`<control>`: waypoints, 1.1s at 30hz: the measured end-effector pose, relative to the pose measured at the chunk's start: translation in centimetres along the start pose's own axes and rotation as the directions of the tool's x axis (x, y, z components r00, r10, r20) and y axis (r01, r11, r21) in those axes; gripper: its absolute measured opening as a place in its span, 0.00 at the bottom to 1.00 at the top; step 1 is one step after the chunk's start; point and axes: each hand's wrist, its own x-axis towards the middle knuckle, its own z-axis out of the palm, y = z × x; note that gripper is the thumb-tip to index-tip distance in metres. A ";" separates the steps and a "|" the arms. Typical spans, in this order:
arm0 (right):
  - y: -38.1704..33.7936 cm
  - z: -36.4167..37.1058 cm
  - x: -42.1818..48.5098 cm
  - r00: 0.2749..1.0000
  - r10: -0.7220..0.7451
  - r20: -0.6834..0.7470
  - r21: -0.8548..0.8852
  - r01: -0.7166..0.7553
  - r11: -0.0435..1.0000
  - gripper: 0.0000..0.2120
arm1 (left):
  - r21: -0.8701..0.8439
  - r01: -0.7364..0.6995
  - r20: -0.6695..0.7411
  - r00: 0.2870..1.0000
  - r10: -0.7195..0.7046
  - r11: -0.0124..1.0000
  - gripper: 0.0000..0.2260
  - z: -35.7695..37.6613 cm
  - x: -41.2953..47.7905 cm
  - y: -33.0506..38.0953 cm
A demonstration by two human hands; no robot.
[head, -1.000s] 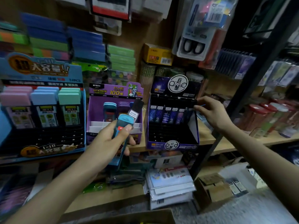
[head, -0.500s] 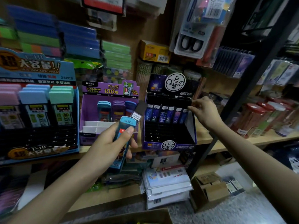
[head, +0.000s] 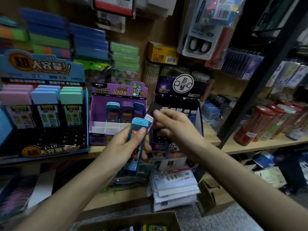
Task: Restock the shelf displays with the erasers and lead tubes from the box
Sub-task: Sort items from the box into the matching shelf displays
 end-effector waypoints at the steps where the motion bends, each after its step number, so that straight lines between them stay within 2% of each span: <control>1: -0.2 0.7 -0.1 1.000 -0.012 -0.003 0.035 0.012 0.999 0.09 | -0.003 -0.005 0.006 1.000 0.005 1.000 0.11 0.1 0.0 0.0; 4: -1.1 1.0 -0.1 0.998 -0.038 -0.059 0.068 0.042 0.997 0.10 | -0.013 -0.004 -0.016 1.000 0.004 1.000 0.14 0.1 0.0 0.1; 7: -3.0 -1.4 0.9 0.969 -0.100 -0.227 0.080 0.121 0.989 0.09 | -0.021 -0.006 -0.073 0.997 0.004 1.000 0.14 -0.3 0.0 0.5; 10: -4.1 -4.6 2.3 0.916 -0.217 -0.336 -0.127 0.184 0.975 0.07 | -0.002 -0.017 -0.152 0.988 0.016 1.000 0.12 -1.0 0.1 0.7; 12: -3.3 -5.4 3.3 0.909 -0.258 -0.327 -0.279 0.168 0.946 0.08 | 0.019 -0.014 -0.184 0.983 0.018 1.000 0.10 -1.4 0.3 0.8; 17: 0.7 -5.0 5.3 0.948 -0.263 -0.180 -0.561 0.121 0.819 0.07 | 0.050 -0.017 -0.216 0.976 0.027 0.999 0.08 -1.6 0.3 0.8; 22: 2.1 -5.5 6.3 0.958 -0.261 -0.122 -0.563 0.150 0.813 0.04 | 0.025 -0.008 -0.251 0.968 0.014 1.000 0.06 -1.8 0.3 0.8; 26: 2.1 -5.8 6.7 0.980 -0.189 -0.065 -0.607 0.112 0.787 0.08 | 0.015 0.008 -0.250 0.968 -0.004 1.000 0.06 -1.9 0.4 0.7; 31: 2.5 -4.9 7.6 0.977 -0.110 -0.182 -0.576 -0.016 0.817 0.10 | 0.047 -0.031 -0.238 0.970 0.041 0.998 0.06 -1.9 0.3 0.7; 33: 2.7 -4.3 8.0 0.971 -0.099 -0.217 -0.615 -0.057 0.786 0.08 | 0.062 -0.042 -0.245 0.968 0.056 0.997 0.05 -1.9 0.3 0.6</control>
